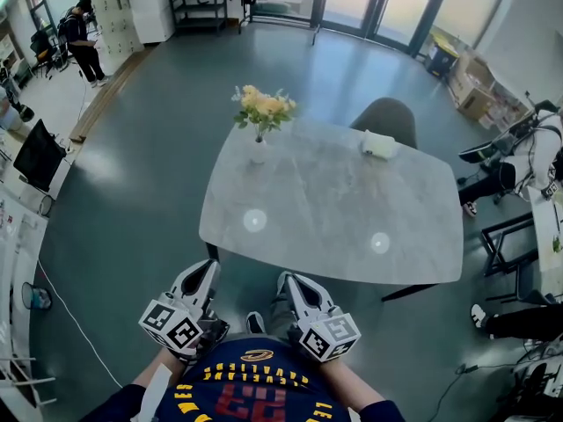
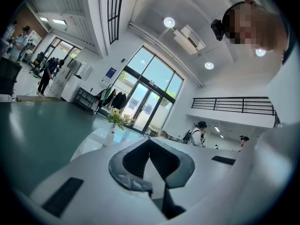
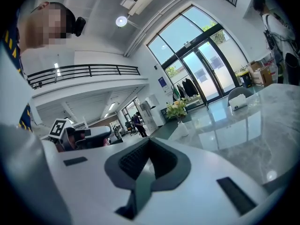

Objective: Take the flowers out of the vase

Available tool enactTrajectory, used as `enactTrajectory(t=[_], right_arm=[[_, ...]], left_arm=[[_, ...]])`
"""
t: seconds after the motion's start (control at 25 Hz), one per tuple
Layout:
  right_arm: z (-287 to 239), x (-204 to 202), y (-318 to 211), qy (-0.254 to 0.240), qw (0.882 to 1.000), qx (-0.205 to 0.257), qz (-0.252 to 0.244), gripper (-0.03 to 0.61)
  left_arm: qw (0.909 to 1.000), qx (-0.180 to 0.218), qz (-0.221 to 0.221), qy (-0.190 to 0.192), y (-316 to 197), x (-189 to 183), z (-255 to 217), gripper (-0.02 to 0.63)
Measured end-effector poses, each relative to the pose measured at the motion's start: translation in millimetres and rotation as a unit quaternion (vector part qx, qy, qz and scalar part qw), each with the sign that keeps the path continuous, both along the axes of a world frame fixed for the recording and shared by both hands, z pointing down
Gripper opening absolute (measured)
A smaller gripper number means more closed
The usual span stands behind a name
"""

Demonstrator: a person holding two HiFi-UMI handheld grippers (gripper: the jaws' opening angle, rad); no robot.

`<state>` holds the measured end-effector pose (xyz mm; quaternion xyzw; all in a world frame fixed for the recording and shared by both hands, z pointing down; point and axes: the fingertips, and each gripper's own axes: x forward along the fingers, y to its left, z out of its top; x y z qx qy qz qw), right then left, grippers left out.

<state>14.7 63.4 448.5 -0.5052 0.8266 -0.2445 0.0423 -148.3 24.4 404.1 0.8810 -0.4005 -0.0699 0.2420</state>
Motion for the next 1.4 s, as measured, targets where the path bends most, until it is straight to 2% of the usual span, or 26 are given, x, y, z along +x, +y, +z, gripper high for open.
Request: enactTrajectory(t=[0.36,0.84,1.08,1.4], right_arm=[[-5,16,-36,0.000,1.000,0.007,-0.015,0.008],[0,45,-134,-0.011,0.999,-0.007,-0.039,0.006],[11,68,-182,-0.021,0.999,-0.016,-0.043,0.007],[29,96,-240,-0.025,0.999,-0.018,-0.043,0.006]], left_arm=[[0.9999,0.006,-0.015,-0.005,-29,14,-3,0.003],[0.9992,-0.002,-0.037,-0.011,-123,47,-4,0.003],[0.9972,0.006,-0.060,-0.044,-185,60,8,0.003],[0.9921,-0.008,-0.079,-0.097,-272,70,52,0.005]])
